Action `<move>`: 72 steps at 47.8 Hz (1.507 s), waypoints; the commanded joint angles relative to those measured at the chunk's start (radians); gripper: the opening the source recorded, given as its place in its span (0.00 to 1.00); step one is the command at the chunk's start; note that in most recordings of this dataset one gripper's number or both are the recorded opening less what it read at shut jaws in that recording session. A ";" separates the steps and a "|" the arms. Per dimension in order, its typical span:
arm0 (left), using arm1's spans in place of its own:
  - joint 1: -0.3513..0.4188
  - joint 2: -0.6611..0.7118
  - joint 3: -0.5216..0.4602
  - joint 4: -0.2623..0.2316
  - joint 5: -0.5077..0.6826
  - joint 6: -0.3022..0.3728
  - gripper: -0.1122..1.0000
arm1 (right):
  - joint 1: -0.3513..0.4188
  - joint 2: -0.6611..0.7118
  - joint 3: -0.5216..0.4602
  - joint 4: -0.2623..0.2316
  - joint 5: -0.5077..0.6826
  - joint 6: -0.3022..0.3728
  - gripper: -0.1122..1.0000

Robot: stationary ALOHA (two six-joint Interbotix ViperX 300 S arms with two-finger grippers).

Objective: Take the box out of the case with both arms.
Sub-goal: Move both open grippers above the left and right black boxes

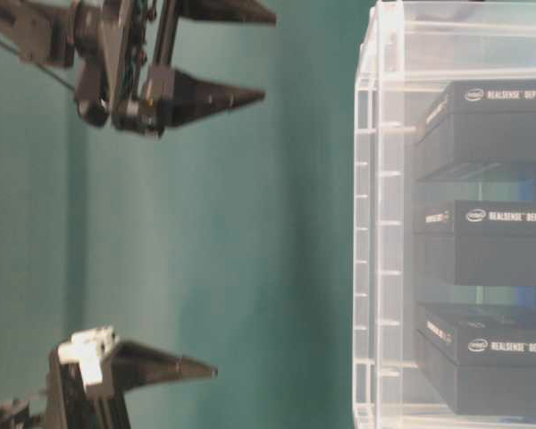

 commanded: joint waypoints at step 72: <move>-0.034 0.195 -0.183 0.021 -0.023 0.031 0.85 | 0.048 0.161 -0.202 0.026 -0.041 0.003 0.96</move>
